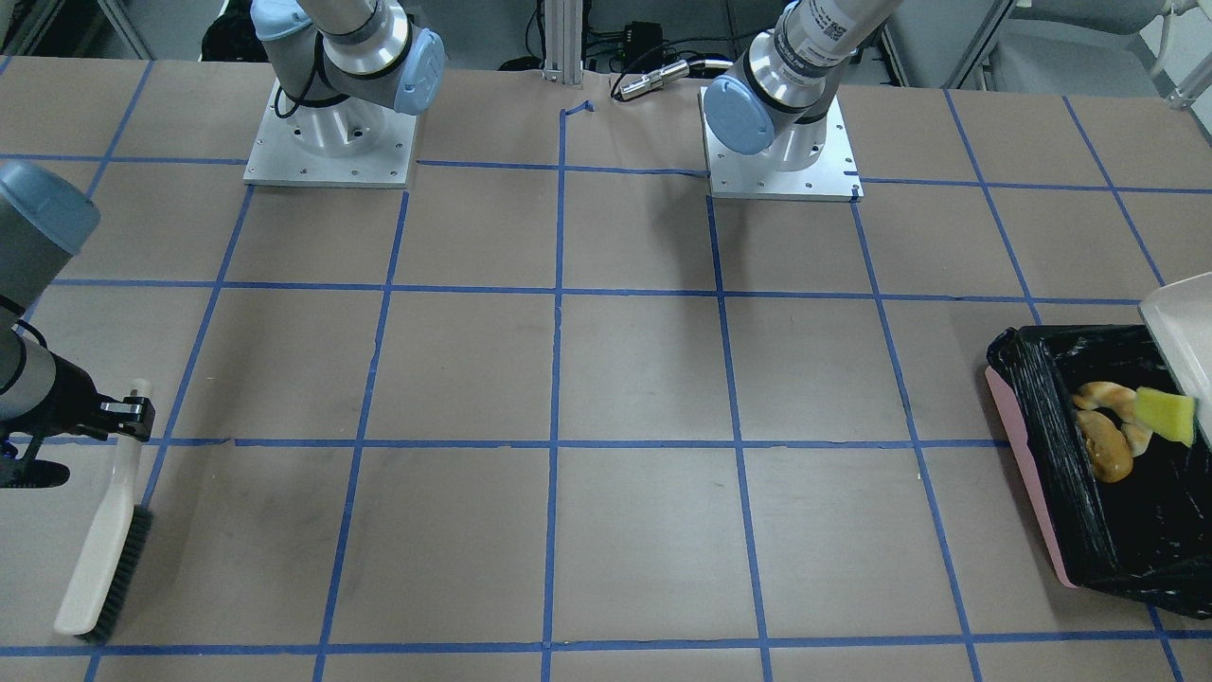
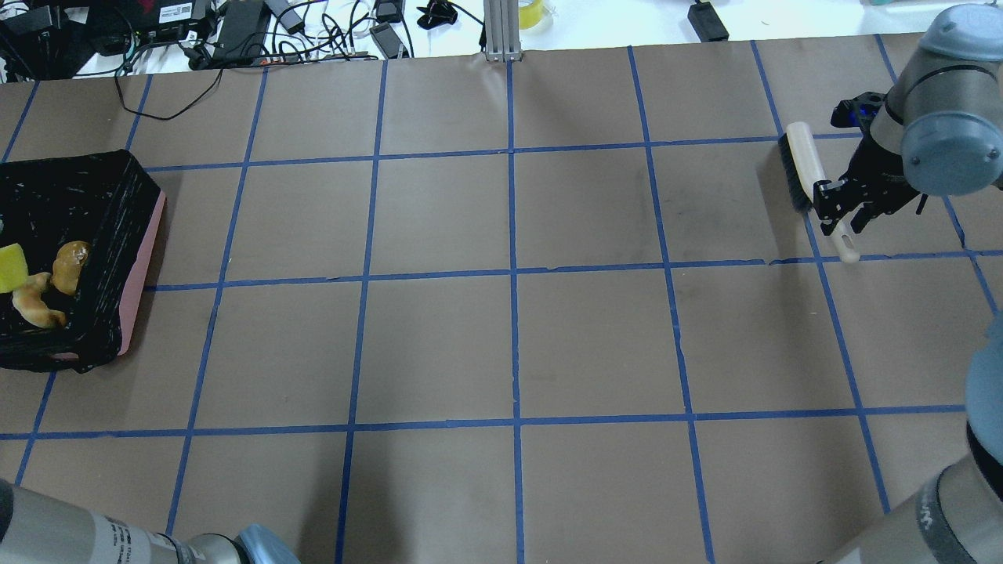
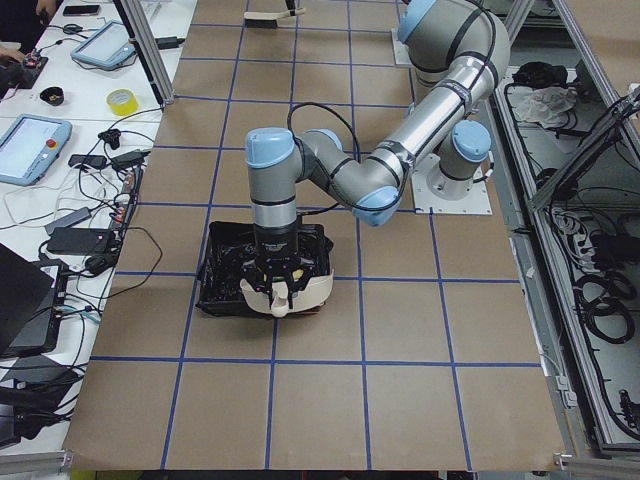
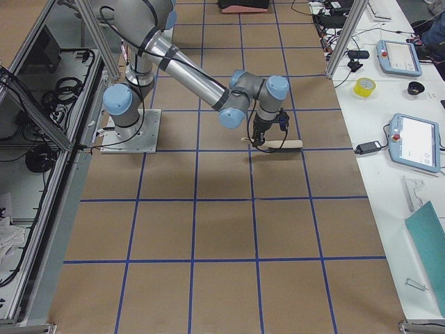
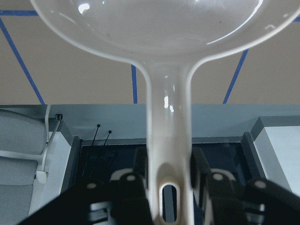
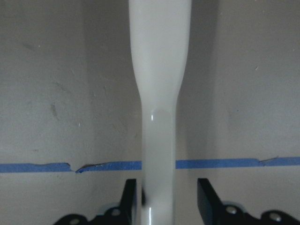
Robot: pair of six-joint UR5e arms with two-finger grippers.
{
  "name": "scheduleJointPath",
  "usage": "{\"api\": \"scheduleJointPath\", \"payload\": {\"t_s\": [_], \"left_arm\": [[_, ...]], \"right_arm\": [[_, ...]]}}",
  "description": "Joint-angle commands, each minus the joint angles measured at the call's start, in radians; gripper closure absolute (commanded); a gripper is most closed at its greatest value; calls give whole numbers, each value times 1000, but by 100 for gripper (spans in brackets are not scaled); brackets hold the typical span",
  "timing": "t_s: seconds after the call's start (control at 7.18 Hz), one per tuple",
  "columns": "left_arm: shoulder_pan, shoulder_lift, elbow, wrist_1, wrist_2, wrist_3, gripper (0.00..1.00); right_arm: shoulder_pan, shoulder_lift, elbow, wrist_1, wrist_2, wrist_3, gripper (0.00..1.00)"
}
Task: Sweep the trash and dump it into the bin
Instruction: 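Bring the empty dustpan back with left gripper while right sets brush down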
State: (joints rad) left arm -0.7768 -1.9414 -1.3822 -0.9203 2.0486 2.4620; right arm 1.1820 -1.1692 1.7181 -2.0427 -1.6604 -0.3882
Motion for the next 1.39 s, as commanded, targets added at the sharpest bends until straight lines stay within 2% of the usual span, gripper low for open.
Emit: {"api": "scheduleJointPath", "payload": {"t_s": [0.0,0.28,0.42,0.56,0.7,0.97,1.11,1.25], "left_arm": [[-74,10,-9,20,82,-8,100],[-85,25,-3,24,38,-17,100],[-90,50,-3,9,-111,-21,100],[-91,64,-3,-71,-268,-27,100],[-126,77,0,-162,-388,-94,100],[-333,69,0,-187,-400,-261,100],[-392,53,-4,-196,-472,-329,100],[-395,36,-18,-242,-624,-410,100]], "right_arm": [[1,2,0,-27,2,2,14],[4,-12,-12,-56,4,3,5],[7,-21,-31,-80,30,6,1],[16,-56,-69,-65,37,6,0],[28,-97,-99,-9,37,6,0],[65,-202,-165,141,39,9,0],[100,-243,-202,204,36,15,0],[129,-263,-242,287,36,41,0]]}}
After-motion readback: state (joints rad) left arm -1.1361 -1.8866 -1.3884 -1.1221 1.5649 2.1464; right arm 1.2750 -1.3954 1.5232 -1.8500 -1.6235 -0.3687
